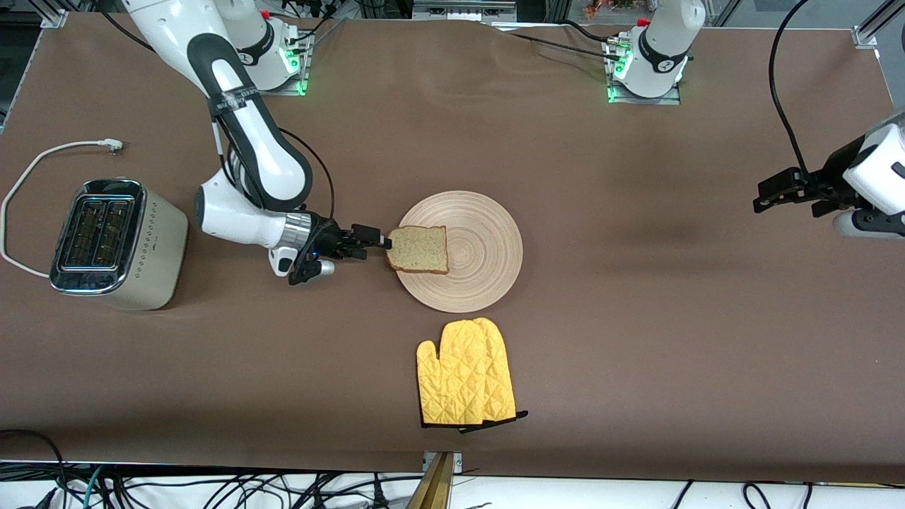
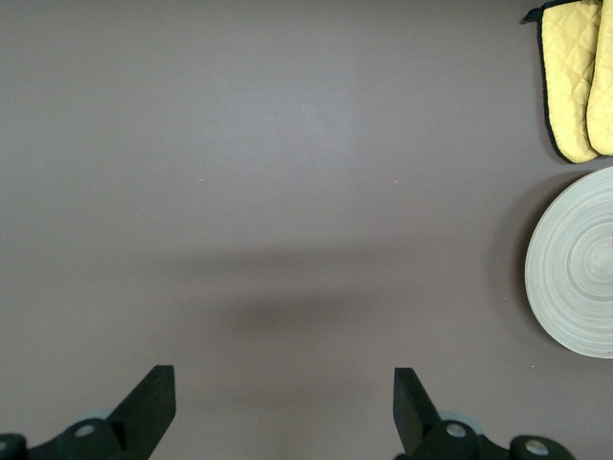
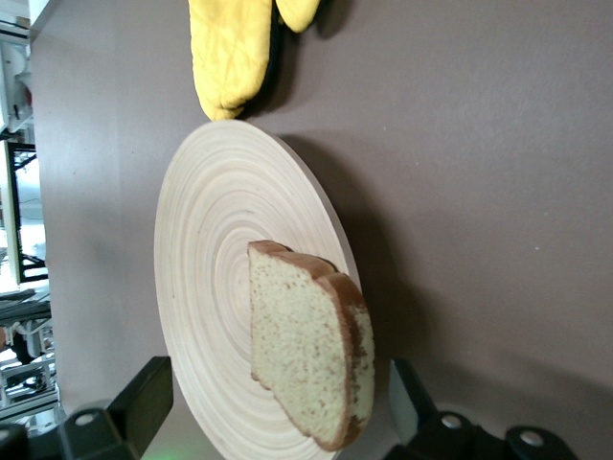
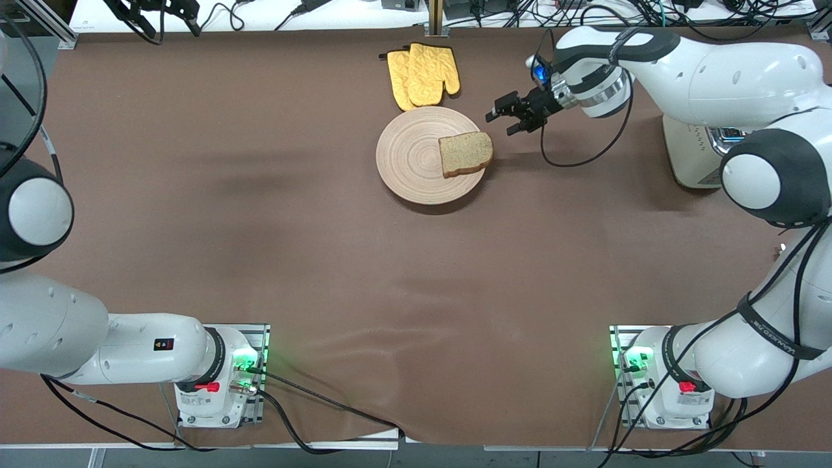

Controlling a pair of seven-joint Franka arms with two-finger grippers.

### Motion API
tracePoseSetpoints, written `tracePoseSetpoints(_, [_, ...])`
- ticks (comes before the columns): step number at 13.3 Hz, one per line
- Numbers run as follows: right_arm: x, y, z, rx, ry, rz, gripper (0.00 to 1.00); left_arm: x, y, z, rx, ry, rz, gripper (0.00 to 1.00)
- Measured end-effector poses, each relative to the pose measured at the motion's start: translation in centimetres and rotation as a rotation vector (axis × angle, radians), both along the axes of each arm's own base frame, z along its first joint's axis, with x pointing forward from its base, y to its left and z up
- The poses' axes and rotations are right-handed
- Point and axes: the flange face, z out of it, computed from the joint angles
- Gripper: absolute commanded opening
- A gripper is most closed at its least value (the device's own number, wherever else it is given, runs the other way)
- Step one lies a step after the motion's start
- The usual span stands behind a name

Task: Move plate and put bread in toaster
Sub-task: 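Grasp the bread slice edge with the right gripper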

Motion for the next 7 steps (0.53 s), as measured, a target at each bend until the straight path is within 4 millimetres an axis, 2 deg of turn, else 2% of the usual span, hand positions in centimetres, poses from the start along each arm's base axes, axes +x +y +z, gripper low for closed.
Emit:
tracePoseSetpoints(3, [-0.9, -0.9, -3.4, 0.049, -0.019, -0.014, 1.00, -1.6, -1.9, 0.2, 0.003, -0.003, 0.012, 1.00])
tracePoseSetpoints(5, [-1.2, -0.9, -4.2, 0.053, -0.014, -0.017, 1.00, -1.7, -2.4, -0.2, 0.004, 0.005, 0.013, 1.00])
tracePoseSetpoints(7, [-1.6, -0.2, -4.5, 0.076, -0.015, -0.029, 0.91, -1.4, -2.5, -0.9, 0.004, 0.018, 0.012, 1.00])
